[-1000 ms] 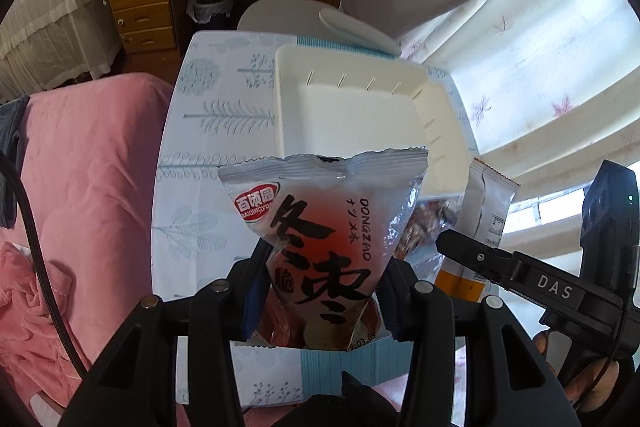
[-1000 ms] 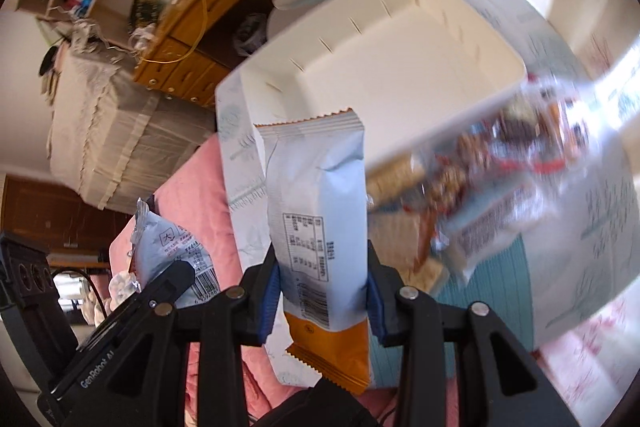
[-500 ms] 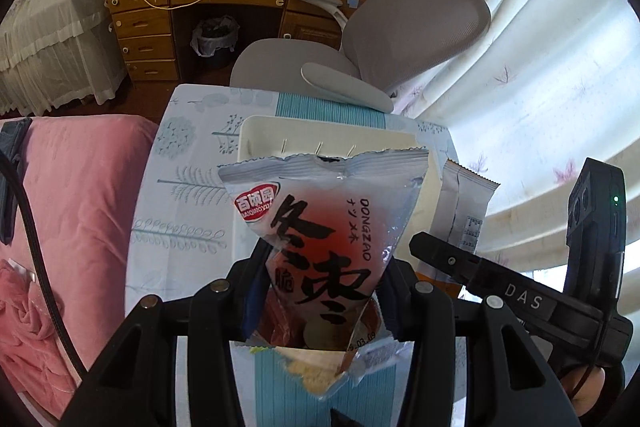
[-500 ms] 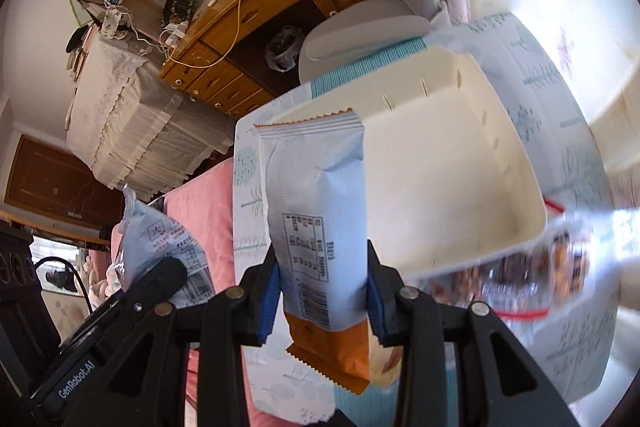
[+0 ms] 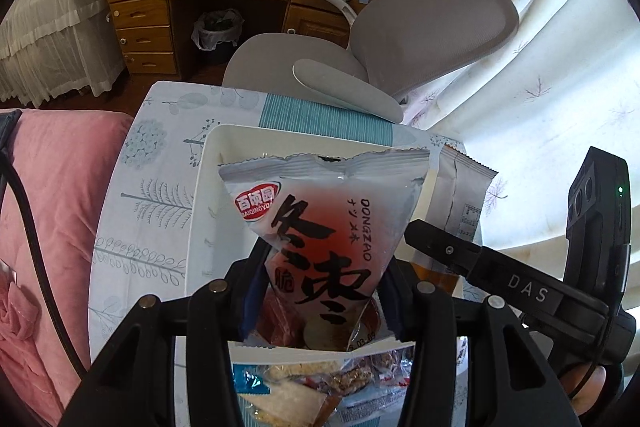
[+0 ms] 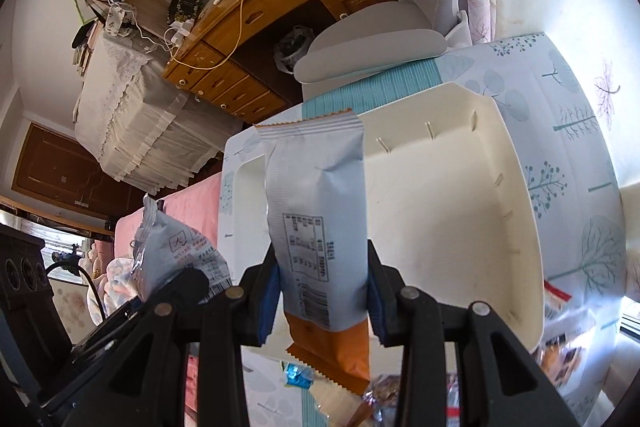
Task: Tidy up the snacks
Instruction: 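Lift the red bag with the left tool while the right tool carries the oat bar over the tray, then lower both snacks into the white tray and open both tools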
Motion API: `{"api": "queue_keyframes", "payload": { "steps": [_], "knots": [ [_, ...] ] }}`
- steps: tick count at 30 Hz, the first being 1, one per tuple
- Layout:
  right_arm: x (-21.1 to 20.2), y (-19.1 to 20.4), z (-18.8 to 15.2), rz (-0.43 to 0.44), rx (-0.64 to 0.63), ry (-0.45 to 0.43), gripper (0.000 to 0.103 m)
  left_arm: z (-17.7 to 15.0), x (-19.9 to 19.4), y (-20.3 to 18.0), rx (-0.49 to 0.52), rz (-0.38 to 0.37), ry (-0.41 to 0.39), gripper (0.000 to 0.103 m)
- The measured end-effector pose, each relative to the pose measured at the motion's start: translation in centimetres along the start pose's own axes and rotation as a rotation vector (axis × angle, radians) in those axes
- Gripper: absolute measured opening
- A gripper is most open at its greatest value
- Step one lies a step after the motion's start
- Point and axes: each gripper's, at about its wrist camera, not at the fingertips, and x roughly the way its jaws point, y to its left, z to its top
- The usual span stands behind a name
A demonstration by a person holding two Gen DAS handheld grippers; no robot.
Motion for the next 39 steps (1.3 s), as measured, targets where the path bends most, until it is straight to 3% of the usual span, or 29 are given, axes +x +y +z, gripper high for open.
{"api": "queue_keyframes", "payload": {
  "steps": [4,5,6,8,12,27,39],
  "knots": [
    [0.9,-1.3,0.4,-0.003,0.022,0.011,0.039,0.5,1.5,-0.3,-0.001,0.019,0.016,0.05],
    [1.2,-1.7,0.5,-0.006,0.035,0.016,0.039,0.5,1.7,-0.2,-0.003,0.022,0.021,0.055],
    [1.3,-2.1,0.5,-0.008,0.046,0.021,0.039,0.6,2.0,-0.2,-0.006,0.025,0.027,0.067],
    [1.6,-2.8,0.5,-0.01,0.07,0.031,0.043,0.7,2.5,0.0,-0.02,0.036,0.036,0.081],
    [1.6,-3.9,0.5,-0.026,0.107,0.031,0.067,0.7,3.0,0.0,-0.026,0.061,0.056,0.082],
    [-1.1,-3.7,-1.4,0.003,0.08,0.017,0.069,-2.2,-0.4,0.9,-0.053,0.137,0.034,0.081],
    [-3.9,-1.9,-6.8,-0.035,0.069,-0.01,0.069,-7.8,-4.5,2.9,-0.037,0.107,0.045,0.081]
  ]
}}
